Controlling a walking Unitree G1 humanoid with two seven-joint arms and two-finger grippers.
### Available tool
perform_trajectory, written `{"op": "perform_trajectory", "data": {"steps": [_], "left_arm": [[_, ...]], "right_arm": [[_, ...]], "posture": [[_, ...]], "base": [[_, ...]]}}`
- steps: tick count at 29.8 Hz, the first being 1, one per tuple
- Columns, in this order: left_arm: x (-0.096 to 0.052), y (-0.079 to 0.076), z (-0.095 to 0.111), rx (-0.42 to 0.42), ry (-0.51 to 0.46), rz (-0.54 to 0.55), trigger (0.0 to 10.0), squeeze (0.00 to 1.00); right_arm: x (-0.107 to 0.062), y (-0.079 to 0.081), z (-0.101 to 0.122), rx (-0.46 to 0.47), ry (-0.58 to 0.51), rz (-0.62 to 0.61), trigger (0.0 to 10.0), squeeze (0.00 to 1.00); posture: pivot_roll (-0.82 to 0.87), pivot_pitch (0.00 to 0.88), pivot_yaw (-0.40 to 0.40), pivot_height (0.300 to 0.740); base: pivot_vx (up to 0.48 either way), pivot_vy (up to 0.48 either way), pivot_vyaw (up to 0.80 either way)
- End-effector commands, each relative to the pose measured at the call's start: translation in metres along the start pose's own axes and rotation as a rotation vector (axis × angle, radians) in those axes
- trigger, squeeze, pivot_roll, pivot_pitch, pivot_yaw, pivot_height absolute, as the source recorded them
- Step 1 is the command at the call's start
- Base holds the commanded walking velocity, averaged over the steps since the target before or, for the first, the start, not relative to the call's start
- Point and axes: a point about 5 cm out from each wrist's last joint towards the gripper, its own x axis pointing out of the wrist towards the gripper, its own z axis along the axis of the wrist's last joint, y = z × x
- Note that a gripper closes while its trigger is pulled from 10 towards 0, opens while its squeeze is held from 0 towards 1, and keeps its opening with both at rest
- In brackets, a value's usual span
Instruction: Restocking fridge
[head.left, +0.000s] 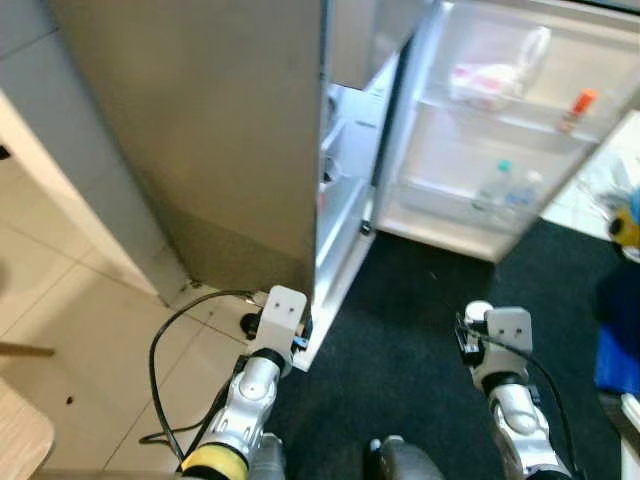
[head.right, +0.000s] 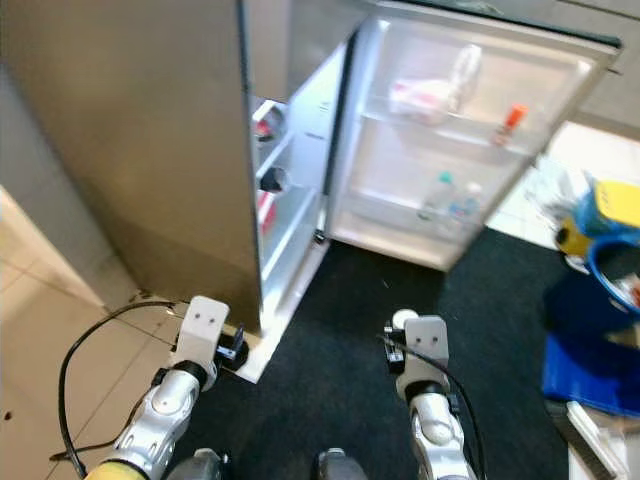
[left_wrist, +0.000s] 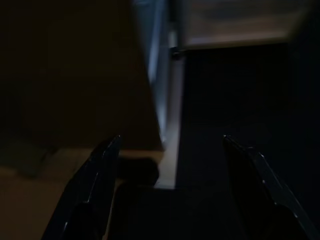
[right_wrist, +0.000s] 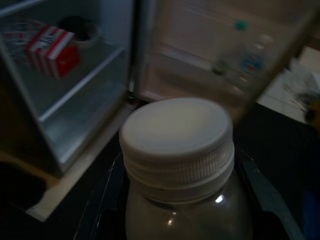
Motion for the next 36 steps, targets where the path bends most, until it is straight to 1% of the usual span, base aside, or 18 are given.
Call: {"op": "perform_trajectory", "data": {"steps": [1,7,36], "left_arm": [[-0.0004,-0.0112,-0.0023,-0.013,0.007,-0.022,10.0,0.0],[0.0005,-0.0115,-0.0016,-0.031,-0.003,-0.024,10.0,0.0],[0.0023,-0.0091,-0.0022,-0.017,-0.003,-0.02,10.0,0.0]], "right_arm": [[-0.0015,-0.0068,-0.0014,0.018,0.006,-0.03,10.0,0.0],[-0.0015,-0.007,-0.0011,0.016,0.007,-0.028,10.0,0.0],[0.0005,-0.0044,0.0008,0.021,0.006,-0.022,10.0,0.0]], "posture": [[-0.05,0.124,-0.08,0.74],[-0.05,0.127,-0.08,0.74],[-0.05,0.121,-0.074,0.74]], "base": [[0.0,0.0,-0.77],[0.0,0.0,-0.77],[0.0,0.0,-0.75]]}}
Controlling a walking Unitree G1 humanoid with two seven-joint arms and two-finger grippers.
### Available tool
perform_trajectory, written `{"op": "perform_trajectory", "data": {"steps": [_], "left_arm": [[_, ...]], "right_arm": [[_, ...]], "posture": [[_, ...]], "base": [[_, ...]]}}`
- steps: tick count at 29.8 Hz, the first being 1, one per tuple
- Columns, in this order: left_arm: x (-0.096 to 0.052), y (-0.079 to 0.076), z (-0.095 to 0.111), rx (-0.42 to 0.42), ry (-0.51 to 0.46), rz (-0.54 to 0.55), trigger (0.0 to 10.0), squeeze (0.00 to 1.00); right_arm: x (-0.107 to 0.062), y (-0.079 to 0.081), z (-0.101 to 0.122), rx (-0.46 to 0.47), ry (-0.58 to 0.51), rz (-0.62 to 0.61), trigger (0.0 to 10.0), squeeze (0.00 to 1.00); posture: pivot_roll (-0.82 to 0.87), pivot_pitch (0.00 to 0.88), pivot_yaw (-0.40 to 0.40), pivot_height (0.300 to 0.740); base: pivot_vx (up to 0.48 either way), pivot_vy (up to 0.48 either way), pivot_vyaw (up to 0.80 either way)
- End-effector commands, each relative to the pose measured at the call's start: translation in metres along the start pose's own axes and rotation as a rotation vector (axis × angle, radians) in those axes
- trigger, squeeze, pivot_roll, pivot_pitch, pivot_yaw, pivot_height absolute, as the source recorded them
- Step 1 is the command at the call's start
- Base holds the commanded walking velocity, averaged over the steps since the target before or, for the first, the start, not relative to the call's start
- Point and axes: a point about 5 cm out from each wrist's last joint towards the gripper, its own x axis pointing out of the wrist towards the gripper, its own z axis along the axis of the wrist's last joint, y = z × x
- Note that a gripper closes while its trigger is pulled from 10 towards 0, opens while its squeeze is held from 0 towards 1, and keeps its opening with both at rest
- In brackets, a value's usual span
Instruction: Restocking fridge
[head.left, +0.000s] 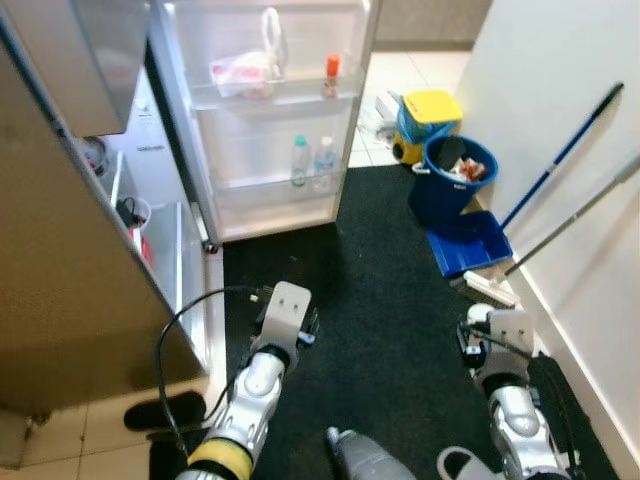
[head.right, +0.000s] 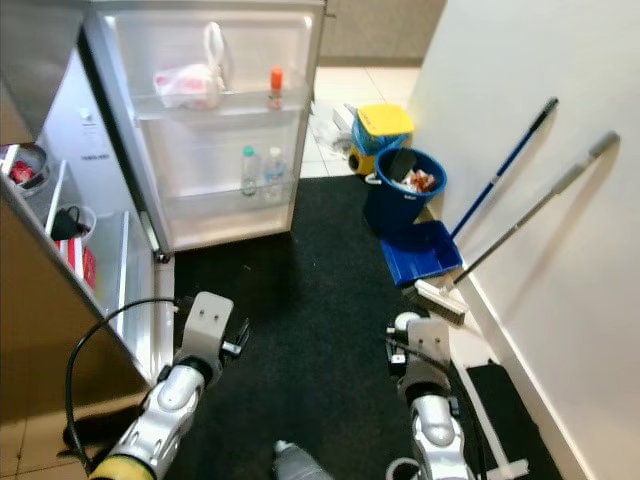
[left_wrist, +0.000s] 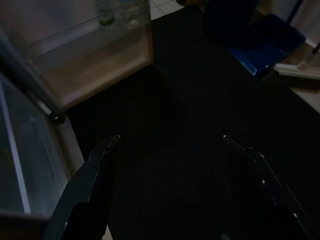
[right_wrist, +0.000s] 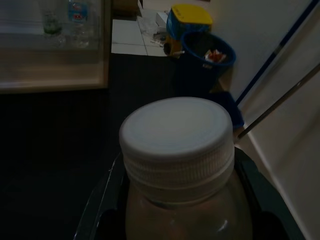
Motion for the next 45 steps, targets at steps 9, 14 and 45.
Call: {"op": "perform_trajectory", "data": {"steps": [9,14,45], "left_arm": [[-0.002,-0.003,-0.005,-0.003,0.017,-0.001,10.0,0.0],[0.0,0.001,-0.001,-0.02,0.001,0.011,10.0,0.0],[0.004,-0.034,0.072,0.036,-0.318,-0.11,10.0,0.0]], "right_arm": [[0.003,-0.003,0.008,-0.016,-0.039,0.011,10.0,0.0],[0.005,0.004,0.016,-0.044,-0.078,0.051,10.0,0.0],[0.017,0.039,0.08,-0.003,-0.304,0.153,10.0,0.0]], "posture": [[-0.04,0.11,-0.071,0.74],[-0.04,0.103,-0.069,0.74],[-0.09,0.0,-0.019,0.74]], "base": [[0.0,0.0,-0.09],[0.0,0.0,0.0],[0.125,0.0,0.0]]}}
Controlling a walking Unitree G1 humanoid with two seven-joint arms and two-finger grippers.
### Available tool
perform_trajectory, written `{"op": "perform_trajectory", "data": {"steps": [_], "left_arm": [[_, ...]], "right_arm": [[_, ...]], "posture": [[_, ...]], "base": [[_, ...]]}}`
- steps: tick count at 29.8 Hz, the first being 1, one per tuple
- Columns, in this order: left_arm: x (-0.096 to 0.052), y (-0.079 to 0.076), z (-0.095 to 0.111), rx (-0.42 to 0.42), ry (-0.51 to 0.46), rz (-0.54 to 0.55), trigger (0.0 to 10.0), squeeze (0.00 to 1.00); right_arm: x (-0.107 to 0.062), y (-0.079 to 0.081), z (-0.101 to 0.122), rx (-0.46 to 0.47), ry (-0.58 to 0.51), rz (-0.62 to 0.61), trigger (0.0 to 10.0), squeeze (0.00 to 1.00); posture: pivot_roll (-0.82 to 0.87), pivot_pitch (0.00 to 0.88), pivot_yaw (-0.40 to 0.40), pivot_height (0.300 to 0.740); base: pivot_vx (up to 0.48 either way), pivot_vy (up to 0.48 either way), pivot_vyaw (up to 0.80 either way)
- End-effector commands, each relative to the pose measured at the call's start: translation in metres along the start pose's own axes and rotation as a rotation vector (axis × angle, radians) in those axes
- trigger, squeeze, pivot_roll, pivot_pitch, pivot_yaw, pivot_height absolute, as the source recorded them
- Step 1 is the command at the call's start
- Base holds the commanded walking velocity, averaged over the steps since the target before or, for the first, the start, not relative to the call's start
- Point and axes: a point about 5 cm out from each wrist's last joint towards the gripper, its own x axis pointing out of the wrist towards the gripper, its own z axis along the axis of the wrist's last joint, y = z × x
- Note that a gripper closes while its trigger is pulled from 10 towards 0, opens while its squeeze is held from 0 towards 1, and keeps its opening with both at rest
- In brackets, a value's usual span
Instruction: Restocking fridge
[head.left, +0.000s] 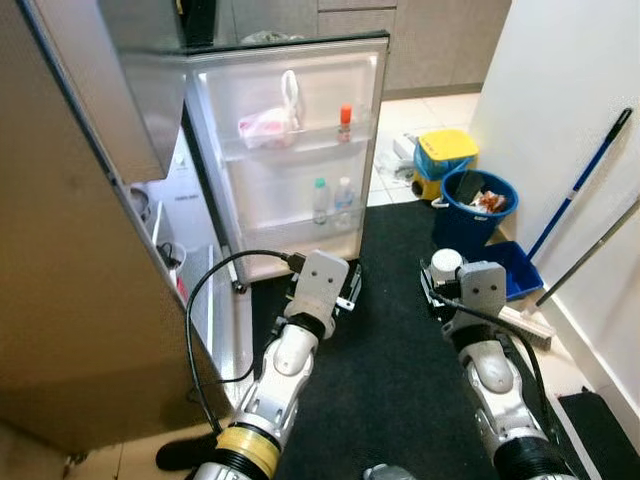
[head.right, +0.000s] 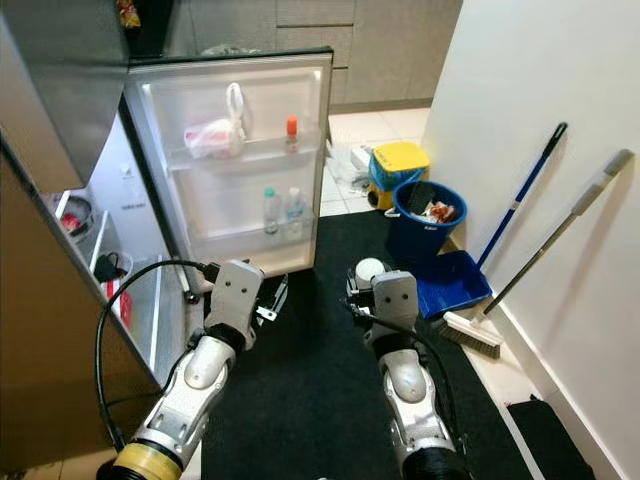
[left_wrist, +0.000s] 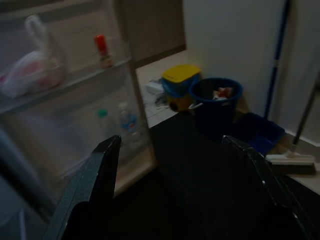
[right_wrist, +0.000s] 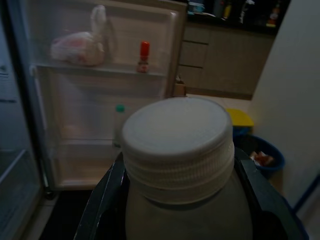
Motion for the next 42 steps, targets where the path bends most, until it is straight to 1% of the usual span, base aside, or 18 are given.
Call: {"op": "perform_trajectory", "data": {"steps": [1,11,19,24,42], "left_arm": [[-0.001,-0.003,-0.004,0.004,0.013,-0.013,10.0,0.0],[-0.003,-0.009,-0.006,0.011,0.019,-0.042,10.0,0.0],[-0.004,-0.011,-0.007,0.016,0.023,-0.055,10.0,0.0],[-0.004,-0.013,-0.007,0.022,0.023,-0.073,10.0,0.0],[-0.004,-0.015,-0.008,0.026,0.027,-0.089,10.0,0.0]], "right_arm": [[0.001,0.0,0.004,0.002,-0.017,-0.004,10.0,0.0],[-0.001,-0.003,-0.003,-0.005,0.015,-0.012,10.0,0.0],[-0.002,-0.003,-0.007,-0.008,0.032,-0.015,10.0,0.0],[-0.003,-0.004,-0.011,-0.011,0.05,-0.02,10.0,0.0],[-0.003,-0.005,-0.015,-0.013,0.065,-0.031,10.0,0.0]], "posture": [[-0.1,0.0,-0.019,0.74],[-0.1,0.0,-0.015,0.74],[-0.1,0.0,-0.007,0.74],[-0.1,0.0,0.002,0.74],[-0.1,0.0,0.001,0.74]], "base": [[0.465,0.0,0.0],[0.452,0.0,0.0],[0.435,0.0,0.0],[0.286,-0.381,0.0],[0.0,-0.465,0.0]]}}
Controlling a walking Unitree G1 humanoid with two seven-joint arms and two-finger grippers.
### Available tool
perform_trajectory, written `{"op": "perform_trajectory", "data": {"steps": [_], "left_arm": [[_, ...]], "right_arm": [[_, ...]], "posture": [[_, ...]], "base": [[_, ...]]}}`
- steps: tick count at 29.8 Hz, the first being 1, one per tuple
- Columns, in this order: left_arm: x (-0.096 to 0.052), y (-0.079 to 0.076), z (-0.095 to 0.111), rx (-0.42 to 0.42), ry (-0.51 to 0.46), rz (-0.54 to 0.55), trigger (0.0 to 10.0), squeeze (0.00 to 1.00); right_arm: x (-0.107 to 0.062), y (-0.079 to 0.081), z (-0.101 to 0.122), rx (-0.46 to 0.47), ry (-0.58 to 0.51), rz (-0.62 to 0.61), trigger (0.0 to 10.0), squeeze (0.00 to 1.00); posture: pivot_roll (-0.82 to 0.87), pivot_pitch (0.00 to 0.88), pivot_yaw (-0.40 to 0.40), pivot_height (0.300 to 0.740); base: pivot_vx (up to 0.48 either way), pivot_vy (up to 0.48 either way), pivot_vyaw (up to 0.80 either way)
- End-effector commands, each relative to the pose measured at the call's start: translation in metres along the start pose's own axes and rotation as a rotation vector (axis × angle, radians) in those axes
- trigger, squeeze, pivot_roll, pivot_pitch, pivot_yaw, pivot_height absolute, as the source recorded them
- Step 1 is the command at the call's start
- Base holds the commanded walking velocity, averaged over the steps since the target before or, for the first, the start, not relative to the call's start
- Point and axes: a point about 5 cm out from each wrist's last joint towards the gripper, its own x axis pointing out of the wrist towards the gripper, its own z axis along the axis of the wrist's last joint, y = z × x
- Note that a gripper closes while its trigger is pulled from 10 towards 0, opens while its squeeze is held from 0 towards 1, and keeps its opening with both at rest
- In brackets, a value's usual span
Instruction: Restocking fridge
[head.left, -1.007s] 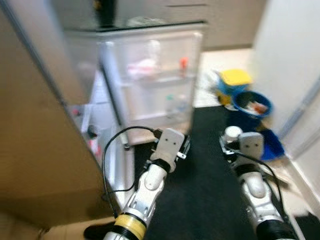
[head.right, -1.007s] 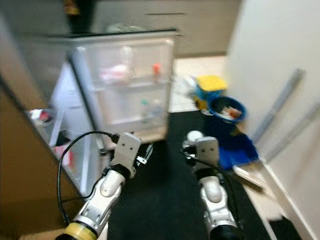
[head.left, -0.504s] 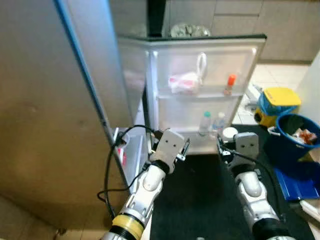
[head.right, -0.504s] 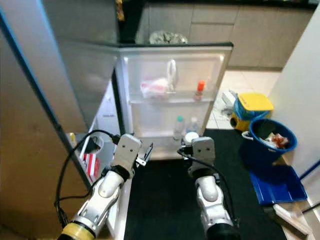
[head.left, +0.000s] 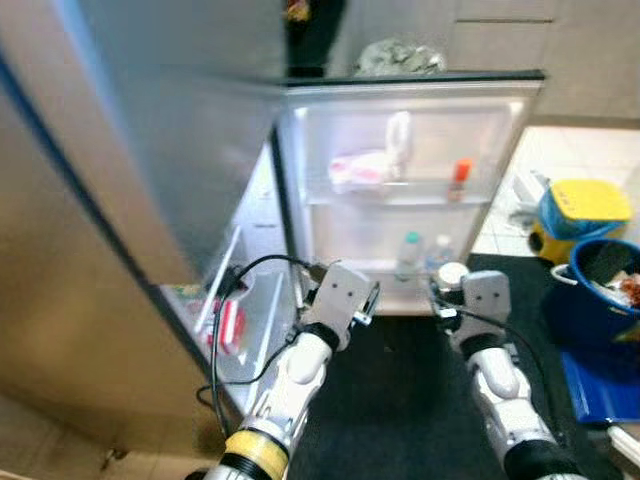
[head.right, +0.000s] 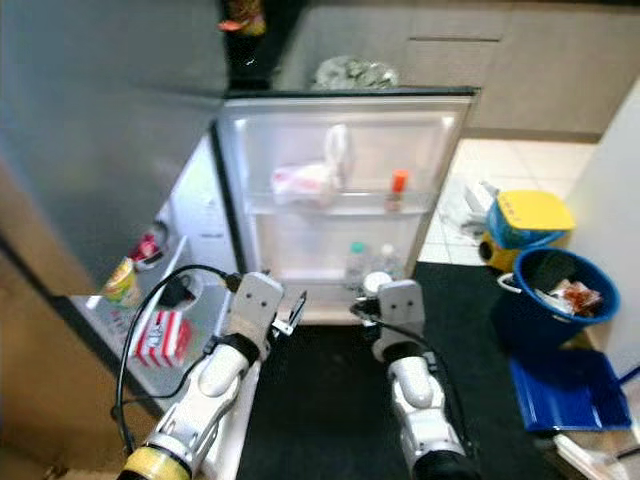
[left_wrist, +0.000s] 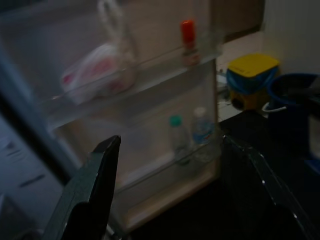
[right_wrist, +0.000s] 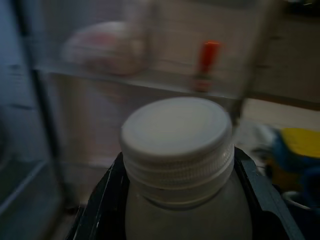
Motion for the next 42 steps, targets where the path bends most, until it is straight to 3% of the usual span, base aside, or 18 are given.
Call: {"op": "perform_trajectory", "data": {"steps": [1,6,35,42], "left_arm": [[-0.002,0.0,-0.005,0.007,0.022,-0.003,10.0,0.0],[-0.002,0.0,-0.006,0.006,0.025,0.001,10.0,0.0],[0.0,0.008,-0.012,0.008,0.065,0.043,10.0,0.0],[-0.003,0.01,-0.016,0.007,0.08,0.051,10.0,0.0]], "right_arm": [[0.001,0.008,0.004,0.012,-0.028,0.018,10.0,0.0],[0.001,0.008,0.004,0.012,-0.028,0.017,10.0,0.0],[0.002,0.008,0.003,0.007,-0.026,0.024,10.0,0.0],[0.001,0.008,0.003,0.003,-0.025,0.03,10.0,0.0]], "posture": [[-0.1,0.0,0.001,0.74],[-0.1,0.0,0.0,0.74],[-0.09,0.0,-0.011,0.74],[-0.08,0.0,-0.019,0.74]], "base": [[0.0,-0.465,0.0],[0.195,-0.411,0.0],[0.46,0.0,0.0],[0.0,0.0,0.0]]}}
